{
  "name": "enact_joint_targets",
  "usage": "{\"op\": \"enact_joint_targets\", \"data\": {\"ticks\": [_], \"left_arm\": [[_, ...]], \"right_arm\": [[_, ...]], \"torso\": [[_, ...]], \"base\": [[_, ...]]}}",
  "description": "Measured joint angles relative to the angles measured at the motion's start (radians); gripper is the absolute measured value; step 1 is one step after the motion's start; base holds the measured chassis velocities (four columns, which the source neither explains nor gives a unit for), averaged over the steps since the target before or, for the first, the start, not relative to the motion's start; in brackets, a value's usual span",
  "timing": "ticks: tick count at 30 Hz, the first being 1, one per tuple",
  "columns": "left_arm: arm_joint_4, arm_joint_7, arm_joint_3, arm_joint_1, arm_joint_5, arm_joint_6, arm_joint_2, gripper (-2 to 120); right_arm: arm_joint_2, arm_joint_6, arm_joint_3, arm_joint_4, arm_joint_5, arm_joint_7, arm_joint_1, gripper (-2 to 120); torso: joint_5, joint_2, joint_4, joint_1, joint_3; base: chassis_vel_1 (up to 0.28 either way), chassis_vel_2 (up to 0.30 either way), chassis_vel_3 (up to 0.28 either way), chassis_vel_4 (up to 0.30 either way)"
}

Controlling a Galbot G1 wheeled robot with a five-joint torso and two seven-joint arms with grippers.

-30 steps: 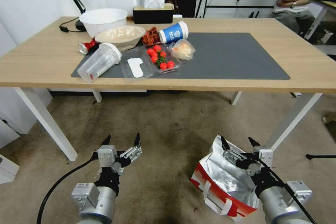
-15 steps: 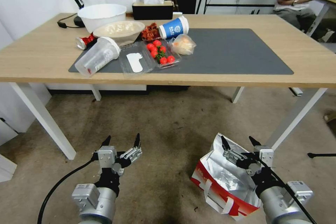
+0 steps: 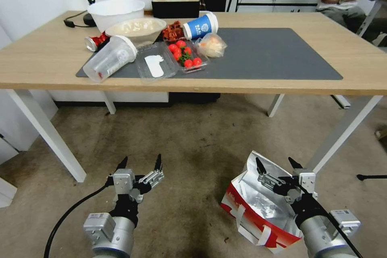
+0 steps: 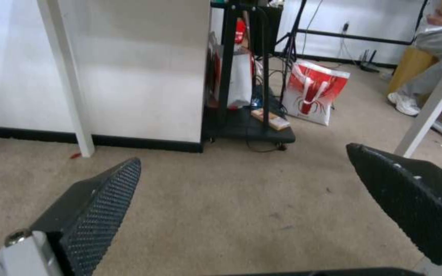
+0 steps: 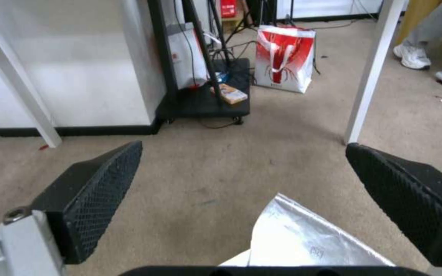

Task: Pick up the food delivery bag from the floor and place it on the table.

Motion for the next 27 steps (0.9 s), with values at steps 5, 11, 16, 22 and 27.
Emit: {"op": "enact_joint_targets", "data": {"ticks": [5,11,16,22,27], "left_arm": [[0.002,0.000,0.000,-0.001,0.001,-0.006,0.003,100],[0.004,0.000,0.000,-0.001,0.004,-0.007,0.004,100],[0.008,0.000,0.001,-0.003,0.004,-0.007,0.004,100],[0.009,0.000,0.000,-0.003,0.004,-0.008,0.004,100],[0.009,0.000,-0.001,-0.002,0.004,-0.009,0.004,100]], "right_arm": [[0.005,-0.001,-0.001,0.001,-0.002,0.000,-0.001,100],[0.005,-0.001,0.000,0.000,-0.002,-0.001,-0.002,100],[0.006,-0.002,0.001,0.000,-0.002,-0.002,-0.002,100],[0.003,-0.003,0.005,-0.005,-0.002,-0.005,-0.001,100],[0.002,-0.003,0.006,-0.008,-0.002,-0.005,0.002,100]], "torso": [[0.0000,-0.023,0.0000,-0.006,-0.017],[0.0000,-0.047,0.0000,-0.012,-0.035],[0.0000,-0.067,0.0000,-0.018,-0.048],[0.0000,-0.088,0.0000,-0.023,-0.065],[0.0000,-0.108,0.0000,-0.027,-0.081]], "base": [[0.000,0.000,0.000,0.000],[0.000,0.000,0.000,0.000],[0.000,0.000,0.000,0.000],[0.000,0.000,0.000,0.000],[0.000,0.000,0.000,0.000]]}}
